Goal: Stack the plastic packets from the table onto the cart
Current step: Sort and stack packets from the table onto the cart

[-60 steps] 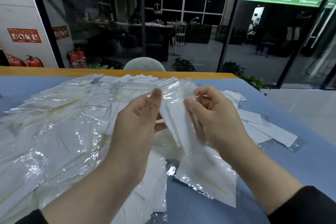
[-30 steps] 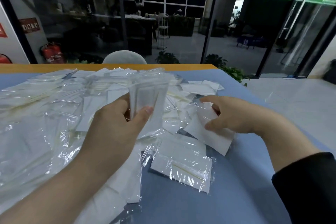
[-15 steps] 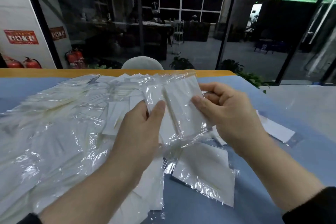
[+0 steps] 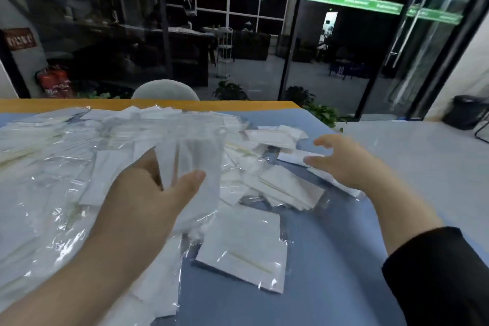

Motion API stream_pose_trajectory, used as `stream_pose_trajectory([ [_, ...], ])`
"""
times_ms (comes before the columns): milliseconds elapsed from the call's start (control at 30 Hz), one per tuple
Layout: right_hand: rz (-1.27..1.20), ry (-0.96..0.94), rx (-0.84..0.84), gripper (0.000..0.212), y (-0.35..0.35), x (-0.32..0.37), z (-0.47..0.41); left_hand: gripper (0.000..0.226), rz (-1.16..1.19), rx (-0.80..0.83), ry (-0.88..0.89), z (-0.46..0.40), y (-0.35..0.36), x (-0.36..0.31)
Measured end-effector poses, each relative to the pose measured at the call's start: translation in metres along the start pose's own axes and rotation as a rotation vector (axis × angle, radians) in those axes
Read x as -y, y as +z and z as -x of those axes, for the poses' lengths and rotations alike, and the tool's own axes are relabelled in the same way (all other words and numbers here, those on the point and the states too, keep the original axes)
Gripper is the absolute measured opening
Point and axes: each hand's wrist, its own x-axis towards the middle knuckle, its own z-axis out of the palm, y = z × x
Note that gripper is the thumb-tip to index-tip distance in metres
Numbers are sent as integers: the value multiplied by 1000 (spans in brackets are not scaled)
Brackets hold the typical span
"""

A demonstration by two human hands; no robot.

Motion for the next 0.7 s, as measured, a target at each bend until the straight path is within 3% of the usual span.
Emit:
stream_pose_trajectory([
  [67,94,67,87,75,-1,-15,-3,9,-64,85,7,0,3,5],
  [167,97,70,128,76,3,-25,-6,8,-138,160,-14,-1,5,9],
  [567,185,-24,11,37,14,-31,-27,4,-114,129,3,-1,3,11],
  [700,176,-21,-70,14,20,-30,-33,4,-118,112,0,-2,4,11],
])
